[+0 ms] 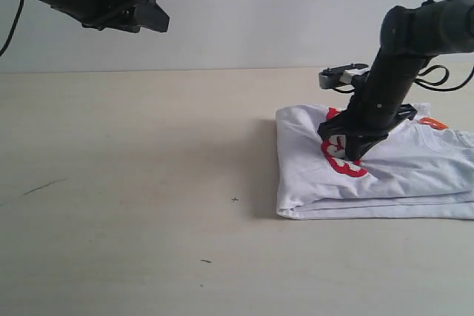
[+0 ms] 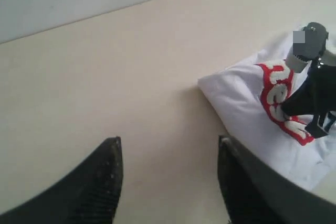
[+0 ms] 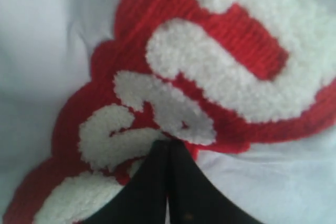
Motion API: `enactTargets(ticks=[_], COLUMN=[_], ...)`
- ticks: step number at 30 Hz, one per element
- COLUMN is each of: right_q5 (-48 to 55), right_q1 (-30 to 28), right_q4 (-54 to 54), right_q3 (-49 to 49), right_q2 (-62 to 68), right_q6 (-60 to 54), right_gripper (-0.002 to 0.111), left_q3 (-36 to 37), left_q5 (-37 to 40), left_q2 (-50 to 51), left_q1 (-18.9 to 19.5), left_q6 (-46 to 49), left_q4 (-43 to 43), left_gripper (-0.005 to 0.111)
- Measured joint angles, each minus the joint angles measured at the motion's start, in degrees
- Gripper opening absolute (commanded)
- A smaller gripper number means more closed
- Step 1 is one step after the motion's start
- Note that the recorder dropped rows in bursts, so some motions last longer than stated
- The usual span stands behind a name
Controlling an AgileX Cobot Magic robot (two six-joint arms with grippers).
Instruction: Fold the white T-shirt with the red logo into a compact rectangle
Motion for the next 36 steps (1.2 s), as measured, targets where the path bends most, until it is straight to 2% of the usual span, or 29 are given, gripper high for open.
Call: enactTargets(ticks=[6,14,20,29,36], right_q5=[-2.3,-7.2,-12.1,-13.7,-11.7], right_q1=[5.6,13.8,18.1,16.9,11.3], right_q4=[2.2,15.8,22.7,21.9,11.4], right_q3=[-1.3,-2.5,-2.8,-4.6,-4.9], right_q2=[0.7,2.2,3.0,-2.2,-7.2], right_q6=[-0.8,-1.1,-1.3,-1.0,6.3], right_gripper=[0.000,0.000,0.000,0.000,0.011], left_q3=[0.0,0.0,0.0,0.0,0.0], left_q5=[0.0,-0.2,-0.2,1.1,4.0], left_q2=[0.0,0.0,0.0,-0.7,-0.7], left_q1=[0.0,0.2,2.6,3.6,3.6], left_q6=[0.0,0.4,0.4,0.6,1.1], left_q4=[0.0,0.0,0.0,0.0,0.0], left_gripper=[0.054,0.054,0.054,0.054,0.054])
